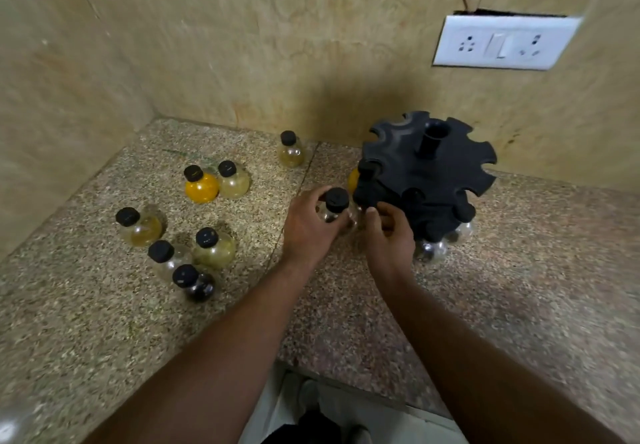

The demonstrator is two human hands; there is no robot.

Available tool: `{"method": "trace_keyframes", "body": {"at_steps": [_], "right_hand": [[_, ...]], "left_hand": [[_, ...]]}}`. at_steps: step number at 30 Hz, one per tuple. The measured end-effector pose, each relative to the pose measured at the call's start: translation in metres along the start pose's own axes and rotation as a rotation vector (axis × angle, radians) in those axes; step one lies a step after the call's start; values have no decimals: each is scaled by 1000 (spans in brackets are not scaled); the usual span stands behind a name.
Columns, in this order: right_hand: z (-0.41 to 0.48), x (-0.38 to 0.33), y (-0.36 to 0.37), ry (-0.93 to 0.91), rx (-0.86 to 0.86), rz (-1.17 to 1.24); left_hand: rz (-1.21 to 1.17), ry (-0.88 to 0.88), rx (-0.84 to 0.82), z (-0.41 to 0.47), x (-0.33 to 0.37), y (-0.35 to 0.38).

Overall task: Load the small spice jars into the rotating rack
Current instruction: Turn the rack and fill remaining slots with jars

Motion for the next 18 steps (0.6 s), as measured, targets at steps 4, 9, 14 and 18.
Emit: {"method": "trace_keyframes", "body": {"at_steps": [4, 9, 14, 18], "right_hand": [[2, 6, -33, 98, 127, 187], [15, 11, -58, 186, 241, 353], [36, 8, -78, 297, 277, 377], [50, 8, -80, 371, 196, 381]], "left_hand": [[-61, 102, -63, -24, 39, 8], [-88, 176, -167, -32, 72, 22], [-41, 208, -263, -26, 91, 42], [19, 214, -314, -17, 99, 57]]}}
Point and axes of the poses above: each hand's wrist, its own z-axis towards the middle knuckle, its own y-axis out of the palm, x = y × z, the point moved 8 cm from there along z, towards the middle knuckle, and after that the axes turned 12 degrees about -y, right-handed, at the moved point
